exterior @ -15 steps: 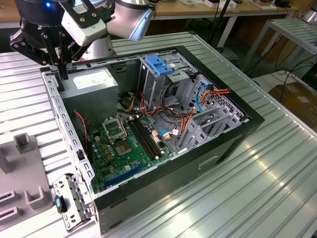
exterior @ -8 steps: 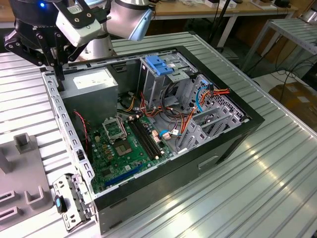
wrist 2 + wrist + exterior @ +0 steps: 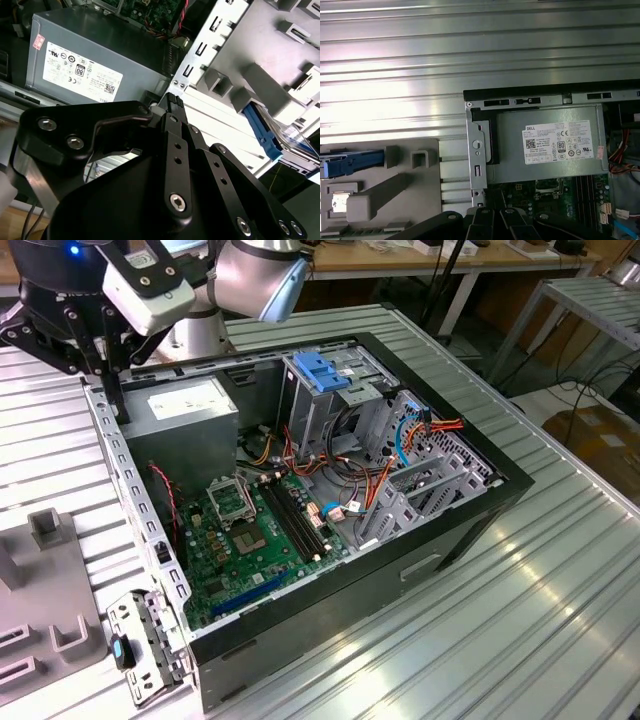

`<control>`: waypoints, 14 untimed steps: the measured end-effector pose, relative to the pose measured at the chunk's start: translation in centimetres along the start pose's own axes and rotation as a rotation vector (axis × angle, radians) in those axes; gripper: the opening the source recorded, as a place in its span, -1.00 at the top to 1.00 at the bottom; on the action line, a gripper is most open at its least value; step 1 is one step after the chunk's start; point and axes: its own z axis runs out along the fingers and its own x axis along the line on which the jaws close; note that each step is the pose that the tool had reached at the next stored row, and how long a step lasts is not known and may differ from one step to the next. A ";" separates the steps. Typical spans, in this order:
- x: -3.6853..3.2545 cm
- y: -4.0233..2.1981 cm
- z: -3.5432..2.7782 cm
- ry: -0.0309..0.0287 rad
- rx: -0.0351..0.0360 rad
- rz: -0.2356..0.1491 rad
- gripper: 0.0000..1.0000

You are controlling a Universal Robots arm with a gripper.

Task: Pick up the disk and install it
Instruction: 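Reach for the disk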

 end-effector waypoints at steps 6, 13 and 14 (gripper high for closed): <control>0.53 -0.04 -0.02 0.0000 0.0000 0.000 0.79; 1.17 -0.09 -0.03 0.0000 0.0000 0.000 0.79; 1.28 -0.10 -0.04 0.0000 0.0000 0.000 0.79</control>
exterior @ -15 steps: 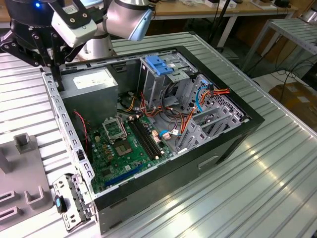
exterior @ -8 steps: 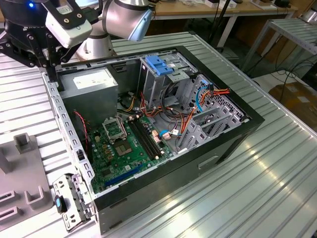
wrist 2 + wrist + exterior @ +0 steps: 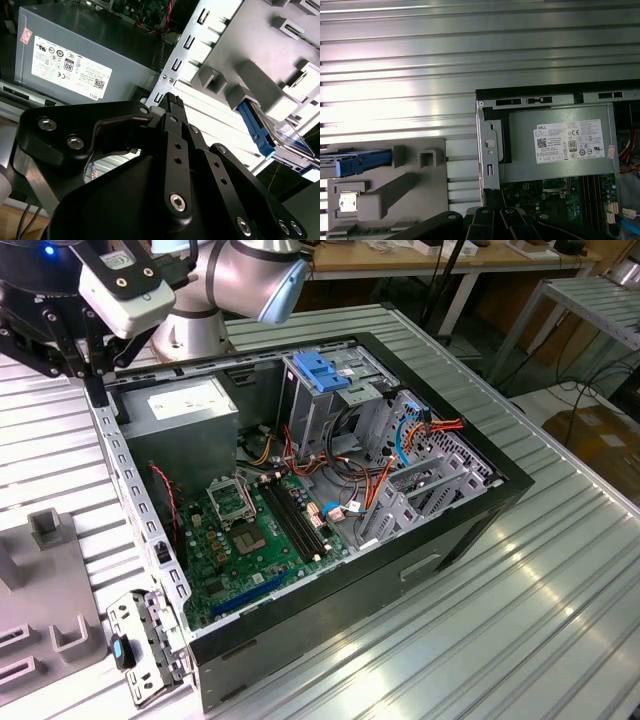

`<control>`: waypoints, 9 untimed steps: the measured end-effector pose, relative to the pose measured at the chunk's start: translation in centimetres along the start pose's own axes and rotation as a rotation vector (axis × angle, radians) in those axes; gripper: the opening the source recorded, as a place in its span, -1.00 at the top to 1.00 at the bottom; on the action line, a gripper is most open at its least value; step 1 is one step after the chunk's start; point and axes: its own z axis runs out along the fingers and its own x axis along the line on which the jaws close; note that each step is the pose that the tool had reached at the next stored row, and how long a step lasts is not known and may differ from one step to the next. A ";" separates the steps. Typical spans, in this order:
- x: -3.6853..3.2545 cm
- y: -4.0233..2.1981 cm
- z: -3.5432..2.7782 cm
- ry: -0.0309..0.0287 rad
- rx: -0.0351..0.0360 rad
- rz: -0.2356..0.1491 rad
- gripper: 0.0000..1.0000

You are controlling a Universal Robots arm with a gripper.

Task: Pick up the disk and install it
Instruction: 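Reach for the disk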

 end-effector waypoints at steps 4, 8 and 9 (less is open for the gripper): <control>0.40 -0.03 -0.01 0.0000 0.0000 0.000 0.79; 0.79 -0.06 -0.02 0.0000 0.0000 0.000 0.79; 0.87 -0.06 -0.02 -0.0001 -0.0001 0.000 0.79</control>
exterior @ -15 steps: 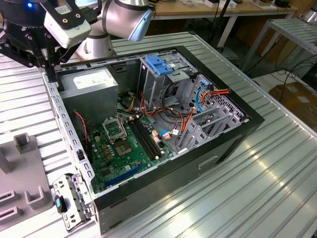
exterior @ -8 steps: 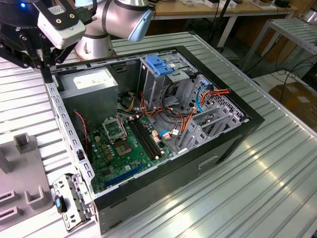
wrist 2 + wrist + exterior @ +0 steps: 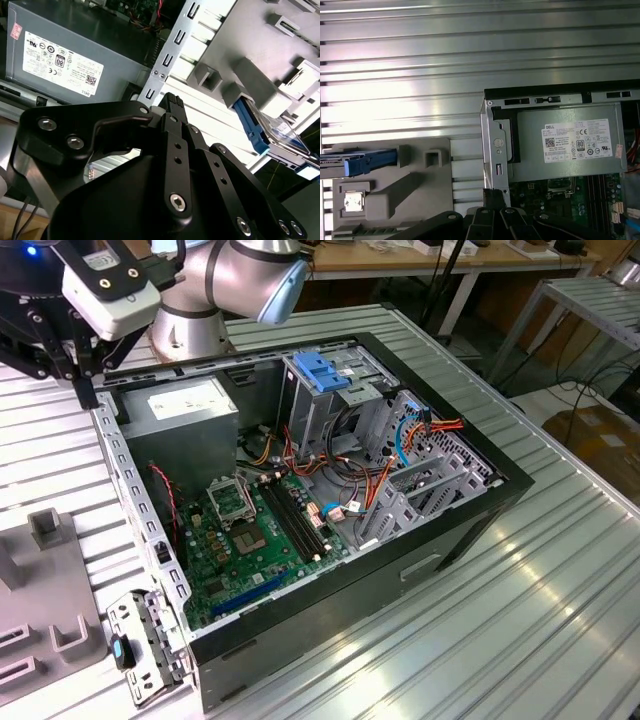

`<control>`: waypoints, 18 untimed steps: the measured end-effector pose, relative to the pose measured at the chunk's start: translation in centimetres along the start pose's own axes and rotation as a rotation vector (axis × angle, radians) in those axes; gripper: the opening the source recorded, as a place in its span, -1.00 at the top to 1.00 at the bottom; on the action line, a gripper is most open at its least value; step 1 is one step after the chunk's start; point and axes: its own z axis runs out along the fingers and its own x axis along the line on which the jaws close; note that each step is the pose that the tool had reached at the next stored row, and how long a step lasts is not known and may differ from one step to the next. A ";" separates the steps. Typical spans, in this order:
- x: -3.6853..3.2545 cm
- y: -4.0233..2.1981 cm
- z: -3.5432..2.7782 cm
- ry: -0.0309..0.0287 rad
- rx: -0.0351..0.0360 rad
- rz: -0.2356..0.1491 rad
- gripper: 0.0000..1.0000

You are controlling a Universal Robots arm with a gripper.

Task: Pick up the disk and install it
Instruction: 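Reach for the disk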

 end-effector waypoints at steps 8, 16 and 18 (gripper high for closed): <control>0.86 -0.07 -0.02 0.0000 0.0000 0.000 0.79; 1.91 -0.15 -0.05 0.0000 0.0000 0.000 0.79; 2.16 -0.16 -0.06 0.0000 0.0000 0.000 0.79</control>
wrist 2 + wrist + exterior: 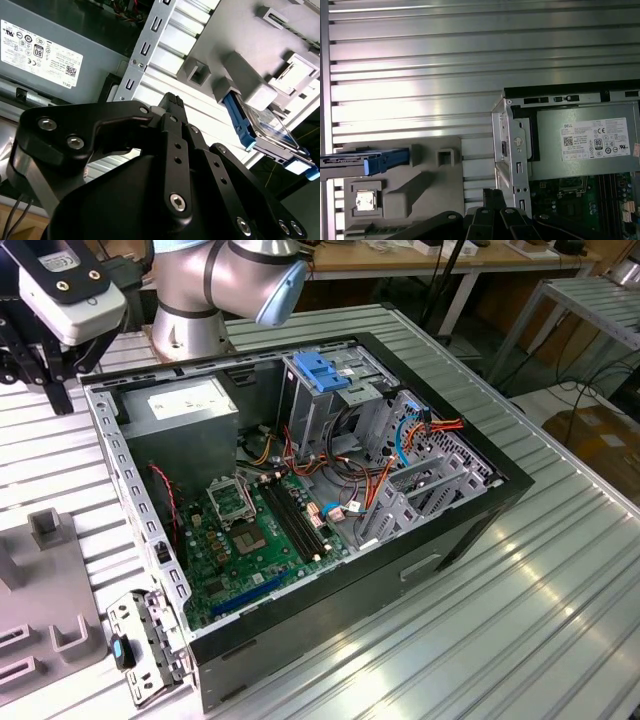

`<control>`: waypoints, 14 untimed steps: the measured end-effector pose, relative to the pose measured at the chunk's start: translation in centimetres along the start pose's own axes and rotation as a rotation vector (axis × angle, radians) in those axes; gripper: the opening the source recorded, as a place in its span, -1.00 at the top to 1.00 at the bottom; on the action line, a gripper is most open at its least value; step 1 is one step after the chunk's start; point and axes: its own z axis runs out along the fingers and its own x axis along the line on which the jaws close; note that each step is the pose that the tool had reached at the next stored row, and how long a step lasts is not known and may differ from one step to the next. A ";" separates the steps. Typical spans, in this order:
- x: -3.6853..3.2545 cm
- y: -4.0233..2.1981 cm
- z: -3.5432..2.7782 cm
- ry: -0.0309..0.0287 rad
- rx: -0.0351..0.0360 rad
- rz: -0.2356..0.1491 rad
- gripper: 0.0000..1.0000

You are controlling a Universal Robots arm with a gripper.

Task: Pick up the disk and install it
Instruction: 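Reach for the disk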

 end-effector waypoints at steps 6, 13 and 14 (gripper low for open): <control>0.75 -0.06 -0.02 0.0000 0.0000 0.000 0.79; 1.61 -0.12 -0.05 0.0001 0.0000 0.000 0.79; 1.72 -0.13 -0.05 0.0000 -0.0001 0.000 0.79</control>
